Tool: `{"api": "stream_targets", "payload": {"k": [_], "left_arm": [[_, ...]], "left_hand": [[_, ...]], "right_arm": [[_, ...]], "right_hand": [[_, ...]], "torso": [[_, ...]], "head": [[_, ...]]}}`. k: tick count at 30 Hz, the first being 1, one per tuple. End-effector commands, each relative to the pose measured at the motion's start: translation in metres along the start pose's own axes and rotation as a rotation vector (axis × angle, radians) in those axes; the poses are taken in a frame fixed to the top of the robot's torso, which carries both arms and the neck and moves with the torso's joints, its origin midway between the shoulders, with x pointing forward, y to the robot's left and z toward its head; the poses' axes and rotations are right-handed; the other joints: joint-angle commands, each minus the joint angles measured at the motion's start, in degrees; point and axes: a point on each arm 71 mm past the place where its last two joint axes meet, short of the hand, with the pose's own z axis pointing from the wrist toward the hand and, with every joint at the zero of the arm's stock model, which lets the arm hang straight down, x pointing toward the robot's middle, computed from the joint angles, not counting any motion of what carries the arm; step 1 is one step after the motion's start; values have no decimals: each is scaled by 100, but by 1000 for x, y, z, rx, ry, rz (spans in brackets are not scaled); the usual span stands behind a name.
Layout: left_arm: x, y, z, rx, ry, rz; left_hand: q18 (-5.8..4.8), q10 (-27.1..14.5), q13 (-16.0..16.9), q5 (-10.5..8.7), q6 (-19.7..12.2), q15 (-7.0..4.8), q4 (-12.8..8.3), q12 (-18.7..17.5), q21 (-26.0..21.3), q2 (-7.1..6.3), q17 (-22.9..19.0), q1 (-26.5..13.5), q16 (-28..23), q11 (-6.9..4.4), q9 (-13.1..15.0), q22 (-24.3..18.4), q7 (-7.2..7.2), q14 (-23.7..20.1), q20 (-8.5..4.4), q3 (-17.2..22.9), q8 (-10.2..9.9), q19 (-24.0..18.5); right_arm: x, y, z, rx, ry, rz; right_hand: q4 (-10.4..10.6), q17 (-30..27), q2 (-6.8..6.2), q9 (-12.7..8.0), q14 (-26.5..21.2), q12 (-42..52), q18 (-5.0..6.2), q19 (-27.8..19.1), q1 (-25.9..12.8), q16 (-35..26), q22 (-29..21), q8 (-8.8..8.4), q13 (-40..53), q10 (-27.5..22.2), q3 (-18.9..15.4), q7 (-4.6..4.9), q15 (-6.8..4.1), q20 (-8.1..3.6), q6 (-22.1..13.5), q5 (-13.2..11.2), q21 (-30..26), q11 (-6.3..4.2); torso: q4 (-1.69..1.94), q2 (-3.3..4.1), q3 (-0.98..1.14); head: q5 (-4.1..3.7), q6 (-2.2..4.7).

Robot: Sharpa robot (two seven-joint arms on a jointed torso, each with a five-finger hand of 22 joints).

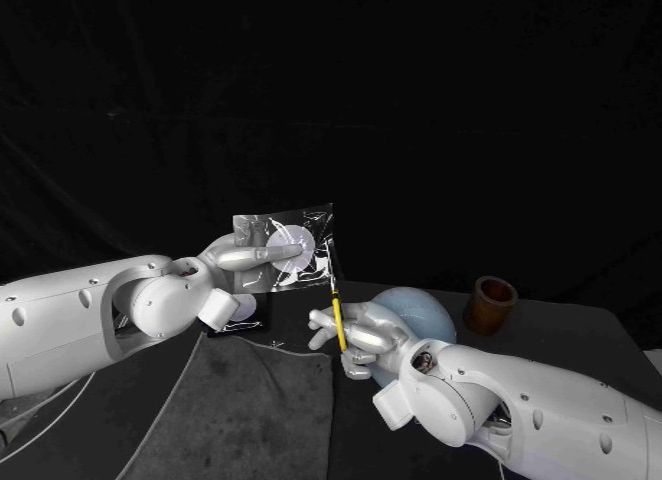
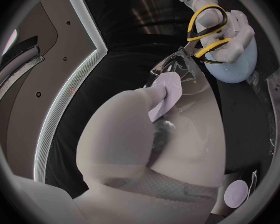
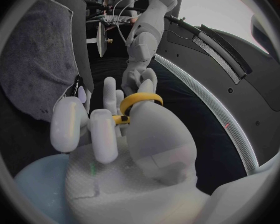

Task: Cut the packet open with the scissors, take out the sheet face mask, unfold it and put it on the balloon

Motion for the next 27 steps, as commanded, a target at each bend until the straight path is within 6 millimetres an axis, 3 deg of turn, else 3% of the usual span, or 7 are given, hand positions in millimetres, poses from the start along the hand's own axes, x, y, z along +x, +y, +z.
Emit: {"api": "stream_targets", "payload": {"k": [1, 4, 8, 21, 27], "left_arm": [[4, 1, 0, -4, 28, 4], [3, 1, 0, -5, 28, 4], [3, 1, 0, -5, 28, 5], [4, 1, 1, -6, 28, 15], [3, 2, 1, -7, 29, 18]], "left_hand": [[68, 51, -1, 18, 10, -24, -31, -11, 28, 78, 6, -1, -39, -8, 69, -3, 25, -2, -9, 9, 19, 27], [68, 51, -1, 18, 10, -24, -31, -11, 28, 78, 6, -1, -39, -8, 69, -3, 25, -2, -9, 9, 19, 27], [68, 51, -1, 18, 10, -24, -31, -11, 28, 78, 6, -1, -39, -8, 69, -3, 25, -2, -9, 9, 19, 27], [68, 51, -1, 18, 10, -24, -31, -11, 28, 78, 6, -1, -39, -8, 69, -3, 25, -2, -9, 9, 19, 27], [68, 51, -1, 18, 10, -24, -31, -11, 28, 78, 6, -1, -39, -8, 69, -3, 25, -2, -9, 9, 19, 27]], "right_arm": [[1, 4, 1, -32, 5, -5], [1, 5, 1, -37, 5, -5], [3, 6, 1, -42, 7, -4], [9, 9, 1, -46, 15, 10], [8, 11, 2, -50, -4, 16]], "right_hand": [[-30, -275, -47, -100, -117, -328, 58, -236, -105, -82, 530, -249, -224, -333, -134, 252, 193, 154, -263, -22, -326, 185], [-40, -500, -107, -199, -259, -619, 153, -501, -163, -134, 358, -488, -492, -655, -130, 413, 333, 319, -547, -19, -695, 347], [-25, -586, -152, -252, -324, -721, 203, -614, -208, -149, 274, -608, -642, -782, -123, 488, 395, 410, -716, -21, -849, 412], [17, -587, -165, -259, -337, -737, 217, -626, -262, -141, 253, -593, -729, -788, -110, 498, 415, 451, -669, -21, -862, 425], [-4, -350, -112, -239, -212, -512, 160, -393, -214, -52, 373, -427, -788, -321, -84, 372, 323, 401, -321, -24, -528, 301]], "torso": [[2, 2, -1], [2, 1, 0], [3, 1, 0], [2, -1, 0], [0, 1, -2]], "head": [[-5, 12], [-9, 21], [-12, 23], [-34, 40], [-41, 48]]}}
